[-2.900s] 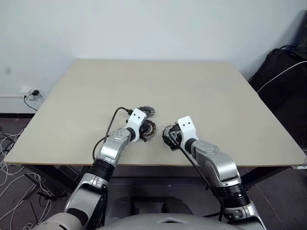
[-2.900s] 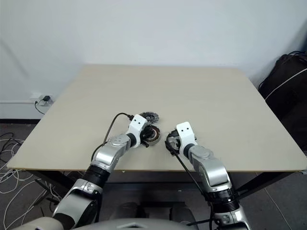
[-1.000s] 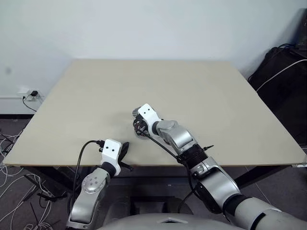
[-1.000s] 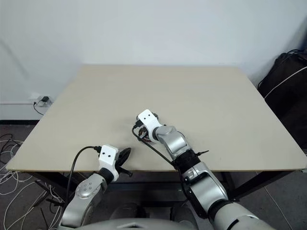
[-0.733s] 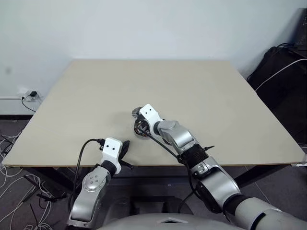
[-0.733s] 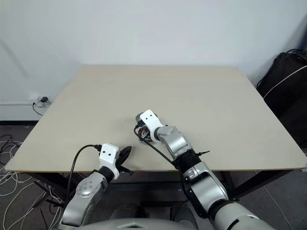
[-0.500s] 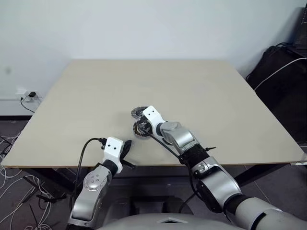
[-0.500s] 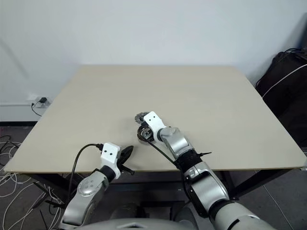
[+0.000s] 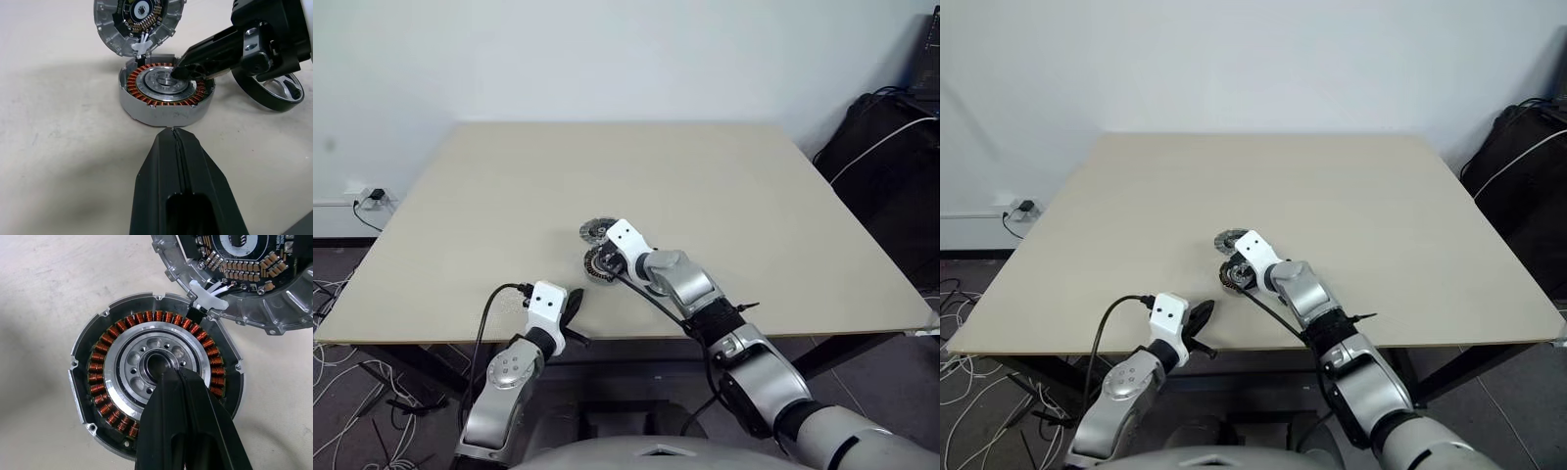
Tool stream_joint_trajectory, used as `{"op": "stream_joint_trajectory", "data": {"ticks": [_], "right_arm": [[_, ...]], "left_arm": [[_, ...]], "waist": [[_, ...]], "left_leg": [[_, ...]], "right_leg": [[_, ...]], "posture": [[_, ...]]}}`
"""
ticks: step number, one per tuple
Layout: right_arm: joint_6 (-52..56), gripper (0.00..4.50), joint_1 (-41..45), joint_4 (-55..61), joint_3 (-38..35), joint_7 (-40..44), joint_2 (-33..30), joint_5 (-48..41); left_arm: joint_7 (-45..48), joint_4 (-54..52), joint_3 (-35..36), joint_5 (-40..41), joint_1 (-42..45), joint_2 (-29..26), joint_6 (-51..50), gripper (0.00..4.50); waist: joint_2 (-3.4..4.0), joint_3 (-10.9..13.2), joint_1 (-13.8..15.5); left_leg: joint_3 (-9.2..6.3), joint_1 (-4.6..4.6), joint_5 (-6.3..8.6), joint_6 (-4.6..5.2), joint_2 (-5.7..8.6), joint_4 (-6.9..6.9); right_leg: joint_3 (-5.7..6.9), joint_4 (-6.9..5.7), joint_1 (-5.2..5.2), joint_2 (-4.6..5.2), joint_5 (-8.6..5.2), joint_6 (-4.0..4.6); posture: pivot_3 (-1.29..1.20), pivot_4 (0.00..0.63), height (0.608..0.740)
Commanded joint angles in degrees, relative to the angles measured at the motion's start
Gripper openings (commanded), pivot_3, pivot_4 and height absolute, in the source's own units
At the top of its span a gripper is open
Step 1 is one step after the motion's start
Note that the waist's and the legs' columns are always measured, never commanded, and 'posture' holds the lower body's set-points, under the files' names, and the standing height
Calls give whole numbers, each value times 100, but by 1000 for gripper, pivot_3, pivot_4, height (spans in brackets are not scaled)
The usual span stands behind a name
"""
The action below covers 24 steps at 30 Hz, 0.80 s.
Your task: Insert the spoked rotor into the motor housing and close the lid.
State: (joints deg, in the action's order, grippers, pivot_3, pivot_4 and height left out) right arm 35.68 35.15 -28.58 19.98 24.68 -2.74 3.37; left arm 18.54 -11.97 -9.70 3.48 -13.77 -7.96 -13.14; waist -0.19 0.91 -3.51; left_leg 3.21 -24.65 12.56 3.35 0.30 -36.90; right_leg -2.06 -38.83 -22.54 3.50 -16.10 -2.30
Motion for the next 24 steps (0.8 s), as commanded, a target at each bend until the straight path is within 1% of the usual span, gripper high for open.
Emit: {"op": "stream_joint_trajectory", "data": {"ticks": [1, 10, 17, 24], "right_arm": [[-180, 16, 56, 23, -166, -219, 74, 46], [-285, 16, 32, 80, -188, -346, 184, 59], [-137, 16, -25, 228, 14, 31, 101, 78], [-184, 16, -26, 253, 38, 259, 82, 85]], "left_arm": [[18, -104, -59, 68, 77, 39, 63, 0], [13, -143, -52, 73, 25, 17, 16, 0], [0, -92, -48, 75, 16, 35, 10, 0], [-14, -54, -51, 76, 31, 57, -14, 0]], "waist": [[1, 1, -1], [3, 2, 2], [5, 3, 1], [6, 4, 1]], "left_leg": [[0, 0, 0, 0, 0, 0], [-1, -2, 0, 0, 4, 0], [-3, -2, 0, 0, 4, 1], [-5, -2, 0, 0, 4, 1]], "right_leg": [[0, 0, 0, 0, 0, 0], [1, 0, -1, 2, 0, 0], [2, 0, -1, 3, 0, 0], [2, 0, -1, 3, 0, 0]], "posture": [[0, 0, 740], [0, 0, 740], [0, 0, 740], [0, 0, 740]]}}
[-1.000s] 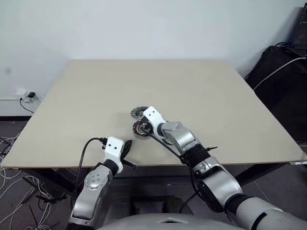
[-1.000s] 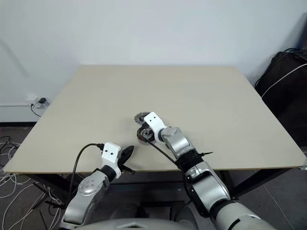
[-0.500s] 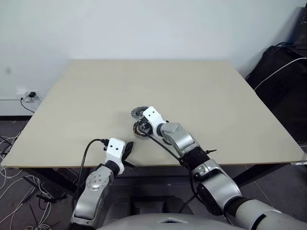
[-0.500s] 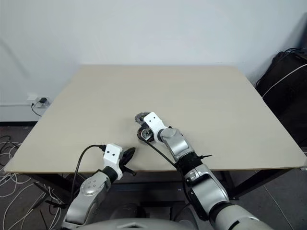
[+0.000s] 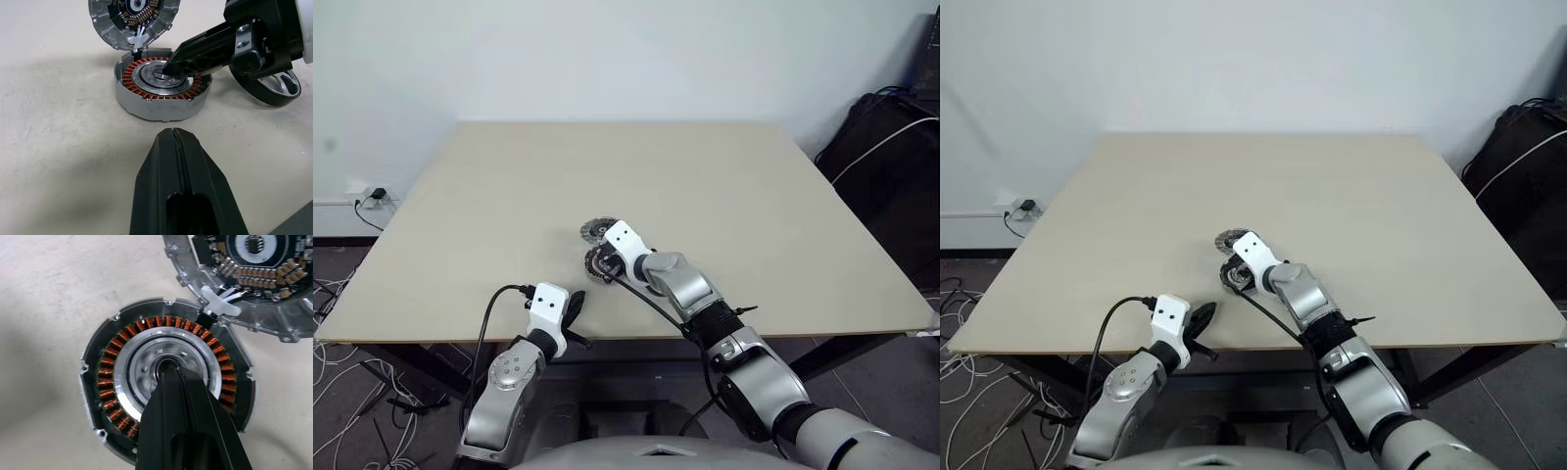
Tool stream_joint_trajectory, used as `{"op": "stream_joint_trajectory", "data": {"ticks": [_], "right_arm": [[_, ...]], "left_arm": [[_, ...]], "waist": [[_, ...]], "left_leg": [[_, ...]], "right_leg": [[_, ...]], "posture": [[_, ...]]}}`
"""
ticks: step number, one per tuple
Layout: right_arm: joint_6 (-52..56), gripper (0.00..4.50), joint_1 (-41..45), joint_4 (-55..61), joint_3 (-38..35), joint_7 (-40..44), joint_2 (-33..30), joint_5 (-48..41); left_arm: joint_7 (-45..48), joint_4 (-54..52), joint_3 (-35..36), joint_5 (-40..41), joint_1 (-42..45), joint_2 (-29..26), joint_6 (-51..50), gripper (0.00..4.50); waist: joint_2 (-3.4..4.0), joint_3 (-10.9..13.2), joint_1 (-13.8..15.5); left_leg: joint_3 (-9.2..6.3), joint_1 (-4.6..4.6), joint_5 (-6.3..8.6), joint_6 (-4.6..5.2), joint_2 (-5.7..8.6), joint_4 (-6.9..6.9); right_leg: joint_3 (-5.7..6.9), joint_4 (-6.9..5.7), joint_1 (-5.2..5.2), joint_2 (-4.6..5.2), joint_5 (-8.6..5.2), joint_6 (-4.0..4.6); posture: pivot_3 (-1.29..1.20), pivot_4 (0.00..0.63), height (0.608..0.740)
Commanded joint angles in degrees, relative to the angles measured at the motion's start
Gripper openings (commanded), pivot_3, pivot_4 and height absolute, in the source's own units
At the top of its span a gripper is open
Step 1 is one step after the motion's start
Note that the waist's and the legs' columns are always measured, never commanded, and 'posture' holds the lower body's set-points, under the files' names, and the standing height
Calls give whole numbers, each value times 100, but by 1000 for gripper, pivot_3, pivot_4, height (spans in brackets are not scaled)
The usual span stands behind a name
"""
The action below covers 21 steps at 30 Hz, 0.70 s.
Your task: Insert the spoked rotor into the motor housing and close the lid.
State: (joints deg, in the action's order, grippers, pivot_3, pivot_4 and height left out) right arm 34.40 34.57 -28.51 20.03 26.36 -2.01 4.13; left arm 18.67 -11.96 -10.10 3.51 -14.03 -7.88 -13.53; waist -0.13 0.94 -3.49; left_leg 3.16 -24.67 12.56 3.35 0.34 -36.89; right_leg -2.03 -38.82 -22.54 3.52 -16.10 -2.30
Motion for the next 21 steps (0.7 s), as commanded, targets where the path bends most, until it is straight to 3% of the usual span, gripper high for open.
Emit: {"op": "stream_joint_trajectory", "data": {"ticks": [1, 9, 21], "right_arm": [[-88, 16, 22, 250, 46, 127, 5, 8], [-677, 16, -119, 193, 97, 234, -22, 35], [-1060, 16, 76, -303, -199, -484, 195, 173]], "left_arm": [[-29, -38, -14, 71, 50, 53, 33, 0], [-29, -3, -15, 68, 5, 73, 26, 0], [21, 44, -40, 74, 10, 86, 37, 0]], "waist": [[0, 0, -1], [2, 1, 0], [6, 4, 3]], "left_leg": [[0, 0, 0, 0, 0, 0], [-1, 0, 0, 0, 0, 1], [-2, 0, 0, 0, 2, 2]], "right_leg": [[0, 0, 0, 0, 0, 0], [1, 1, 0, 1, 0, 1], [1, 1, 0, 1, 0, 0]], "posture": [[0, 0, 740], [0, 0, 740], [0, 0, 740]]}}
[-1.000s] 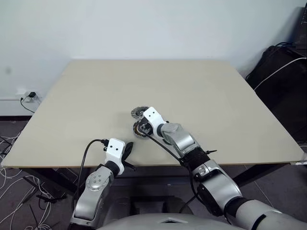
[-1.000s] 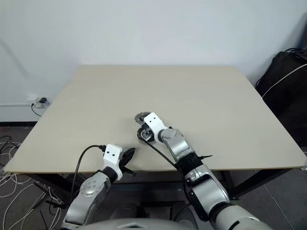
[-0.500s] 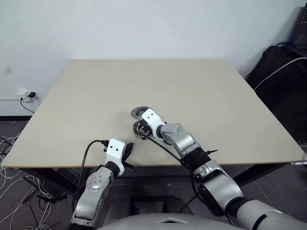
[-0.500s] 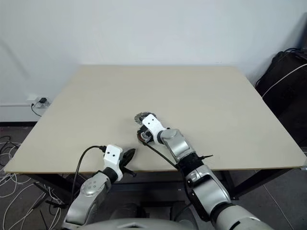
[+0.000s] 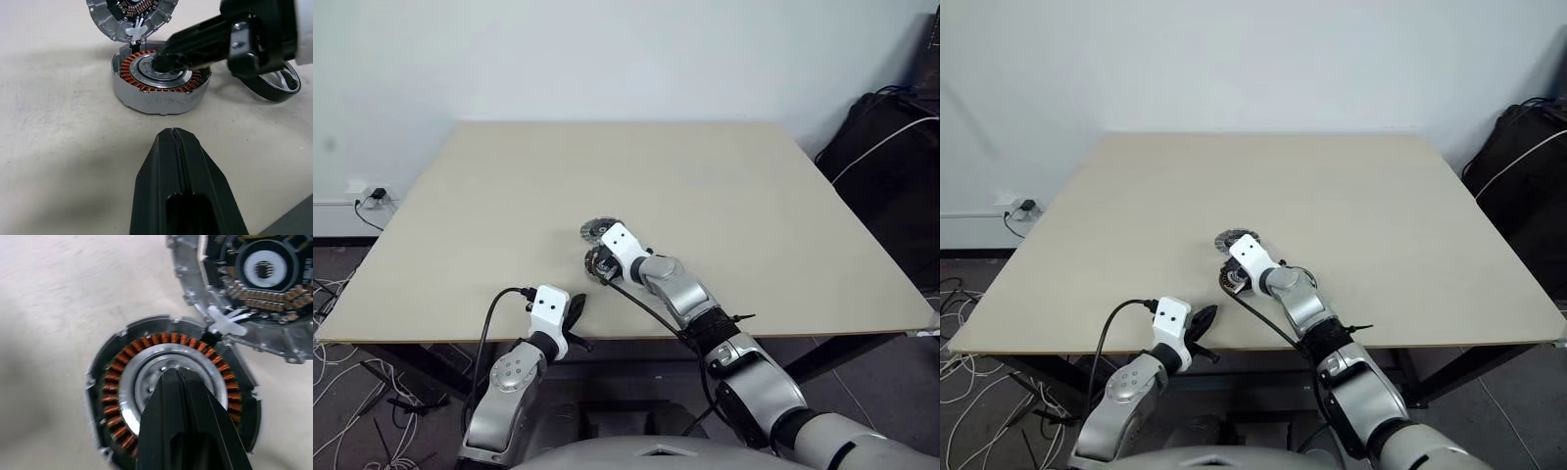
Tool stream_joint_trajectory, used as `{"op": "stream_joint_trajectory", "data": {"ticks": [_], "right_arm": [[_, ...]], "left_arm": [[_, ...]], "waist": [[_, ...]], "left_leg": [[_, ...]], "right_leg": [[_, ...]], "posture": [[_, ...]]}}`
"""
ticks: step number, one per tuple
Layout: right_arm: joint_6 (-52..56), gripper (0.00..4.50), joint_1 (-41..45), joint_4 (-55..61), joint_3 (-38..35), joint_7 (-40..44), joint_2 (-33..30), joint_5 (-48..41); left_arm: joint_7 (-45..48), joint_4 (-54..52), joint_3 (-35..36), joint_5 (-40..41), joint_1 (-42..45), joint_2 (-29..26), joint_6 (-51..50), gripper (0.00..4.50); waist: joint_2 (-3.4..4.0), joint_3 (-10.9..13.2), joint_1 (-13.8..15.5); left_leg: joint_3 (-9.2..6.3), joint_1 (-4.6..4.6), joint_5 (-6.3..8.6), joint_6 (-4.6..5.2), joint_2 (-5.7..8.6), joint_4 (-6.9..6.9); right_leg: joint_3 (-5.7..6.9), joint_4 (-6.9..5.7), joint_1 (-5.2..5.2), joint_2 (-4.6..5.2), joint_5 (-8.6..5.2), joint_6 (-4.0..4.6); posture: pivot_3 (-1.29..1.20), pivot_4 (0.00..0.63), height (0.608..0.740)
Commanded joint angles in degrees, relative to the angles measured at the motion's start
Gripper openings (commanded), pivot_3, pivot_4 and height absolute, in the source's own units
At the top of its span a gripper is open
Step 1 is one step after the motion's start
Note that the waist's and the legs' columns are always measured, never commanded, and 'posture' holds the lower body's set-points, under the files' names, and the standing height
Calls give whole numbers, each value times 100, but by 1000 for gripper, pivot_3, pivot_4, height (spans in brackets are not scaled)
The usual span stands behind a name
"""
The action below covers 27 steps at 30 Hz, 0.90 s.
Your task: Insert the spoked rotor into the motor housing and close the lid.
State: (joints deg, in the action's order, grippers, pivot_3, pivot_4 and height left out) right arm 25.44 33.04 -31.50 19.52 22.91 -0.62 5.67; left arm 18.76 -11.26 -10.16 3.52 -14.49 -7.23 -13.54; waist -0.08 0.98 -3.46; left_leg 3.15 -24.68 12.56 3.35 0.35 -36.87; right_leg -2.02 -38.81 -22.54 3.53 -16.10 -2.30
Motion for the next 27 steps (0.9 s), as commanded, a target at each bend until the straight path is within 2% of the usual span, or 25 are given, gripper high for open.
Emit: {"op": "stream_joint_trajectory", "data": {"ticks": [1, 10, 21, 27], "right_arm": [[-175, 16, 248, -42, -163, -167, 68, 24], [-255, 16, 326, -248, -249, -300, 105, 36], [-134, 16, 96, 328, -262, 43, 65, -107], [-91, 16, 70, 87, -218, 31, 108, -8]], "left_arm": [[12, -28, -35, 73, 53, 22, 39, 0], [12, -1, -33, 73, 55, 30, 50, 0], [45, 203, -55, 74, 66, 43, 181, 0], [43, 237, -64, 72, 49, 46, 225, 0]], "waist": [[1, 0, -1], [1, 1, -1], [3, 2, -2], [3, 2, 1]], "left_leg": [[0, 0, 0, 0, 0, 0], [0, 0, 0, 0, 1, 0], [-1, 0, 0, 0, 1, 0], [-2, 0, 0, 0, 1, 0]], "right_leg": [[0, 0, 0, 0, 0, 0], [0, 0, 0, 0, 0, 0], [1, 0, 1, 0, 0, -1], [1, 0, 0, 1, 0, -1]], "posture": [[0, 0, 740], [0, 0, 740], [0, 0, 740], [0, 0, 740]]}}
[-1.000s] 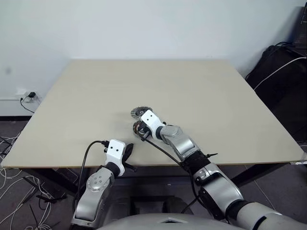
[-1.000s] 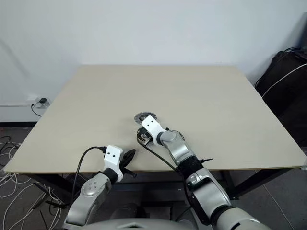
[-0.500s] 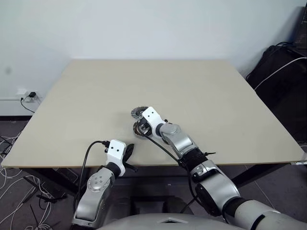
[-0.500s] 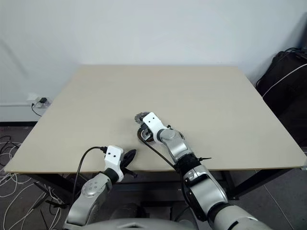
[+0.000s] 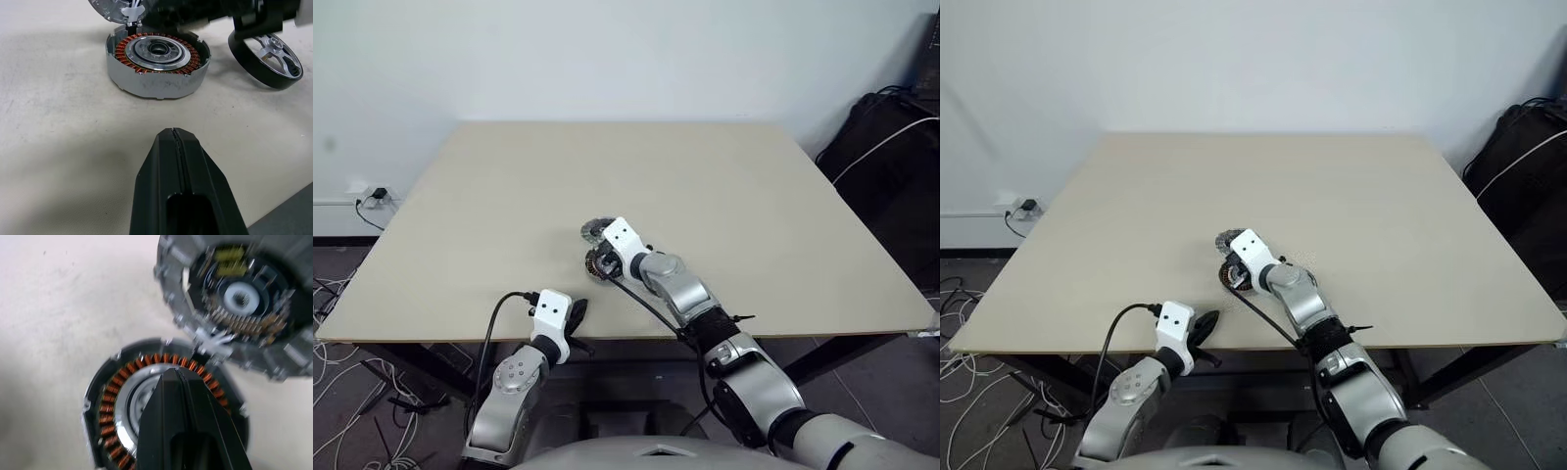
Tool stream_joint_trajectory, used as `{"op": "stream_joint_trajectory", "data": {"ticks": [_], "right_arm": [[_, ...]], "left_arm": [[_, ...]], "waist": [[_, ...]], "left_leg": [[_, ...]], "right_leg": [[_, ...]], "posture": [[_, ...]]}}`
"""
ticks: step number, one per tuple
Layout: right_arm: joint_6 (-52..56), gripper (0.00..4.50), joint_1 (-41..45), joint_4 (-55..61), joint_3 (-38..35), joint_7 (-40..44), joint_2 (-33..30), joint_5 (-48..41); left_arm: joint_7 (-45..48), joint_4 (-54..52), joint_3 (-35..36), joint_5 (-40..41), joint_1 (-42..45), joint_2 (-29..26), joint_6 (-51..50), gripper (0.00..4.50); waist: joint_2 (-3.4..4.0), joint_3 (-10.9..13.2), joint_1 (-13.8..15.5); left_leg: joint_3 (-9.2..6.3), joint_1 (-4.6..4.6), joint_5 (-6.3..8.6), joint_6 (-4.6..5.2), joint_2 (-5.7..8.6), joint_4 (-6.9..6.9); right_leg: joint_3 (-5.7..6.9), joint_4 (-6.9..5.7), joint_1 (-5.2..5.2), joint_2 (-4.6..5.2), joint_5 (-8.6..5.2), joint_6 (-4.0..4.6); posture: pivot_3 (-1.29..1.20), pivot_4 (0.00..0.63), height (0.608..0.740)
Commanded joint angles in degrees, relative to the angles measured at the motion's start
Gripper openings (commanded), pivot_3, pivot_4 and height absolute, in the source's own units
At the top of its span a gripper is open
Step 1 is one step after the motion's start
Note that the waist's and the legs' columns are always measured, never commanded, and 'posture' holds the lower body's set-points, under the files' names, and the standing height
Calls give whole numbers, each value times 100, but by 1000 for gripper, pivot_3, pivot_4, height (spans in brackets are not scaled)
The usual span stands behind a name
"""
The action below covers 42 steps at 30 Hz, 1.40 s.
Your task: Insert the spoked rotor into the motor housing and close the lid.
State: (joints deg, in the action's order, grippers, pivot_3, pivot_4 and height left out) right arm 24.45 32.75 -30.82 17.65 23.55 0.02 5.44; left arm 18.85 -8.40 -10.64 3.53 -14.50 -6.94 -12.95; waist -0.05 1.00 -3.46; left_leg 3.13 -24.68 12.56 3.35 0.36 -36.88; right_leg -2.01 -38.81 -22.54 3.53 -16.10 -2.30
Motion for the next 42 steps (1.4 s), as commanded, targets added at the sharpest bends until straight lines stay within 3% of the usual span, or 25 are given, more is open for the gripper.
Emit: {"op": "stream_joint_trajectory", "data": {"ticks": [1, 11, 22, 33, 42], "right_arm": [[9, 16, 105, -49, -32, -56, 50, 30], [-38, 16, 173, -444, -128, -243, 31, 97], [-14, 16, 31, 496, -199, -42, 143, -163], [-73, 16, -4, -349, -190, -282, -9, 25], [-95, 16, -63, 343, -250, -108, 80, -183]], "left_arm": [[31, -50, -15, 69, 43, 17, 172, 0], [32, -103, 31, 98, 35, -21, 154, 0], [34, -215, -67, 129, 69, -64, 26, 0], [-6, -371, -70, 175, 22, -109, -78, 0], [19, -193, -71, 186, 88, -104, 4, 0]], "waist": [[0, 0, 0], [12, -8, -5], [16, -6, 4], [22, -10, 19], [23, -10, 36]], "left_leg": [[0, 0, 0, 0, 0, 0], [-2, 7, 0, 0, 0, 1], [-10, -2, 0, 0, 1, 1], [-15, 2, 0, 0, 8, 6], [-19, -2, 0, 0, 8, 5]], "right_leg": [[0, 0, 0, 0, 0, 0], [1, -1, 6, 2, 2, -4], [69, 0, 0, 42, 2, -3], [78, 3, 6, 52, -2, 3], [84, 3, 5, 52, -2, 3]], "posture": [[0, 0, 740], [0, 0, 740], [0, 0, 740], [0, 0, 740], [0, 0, 740]]}}
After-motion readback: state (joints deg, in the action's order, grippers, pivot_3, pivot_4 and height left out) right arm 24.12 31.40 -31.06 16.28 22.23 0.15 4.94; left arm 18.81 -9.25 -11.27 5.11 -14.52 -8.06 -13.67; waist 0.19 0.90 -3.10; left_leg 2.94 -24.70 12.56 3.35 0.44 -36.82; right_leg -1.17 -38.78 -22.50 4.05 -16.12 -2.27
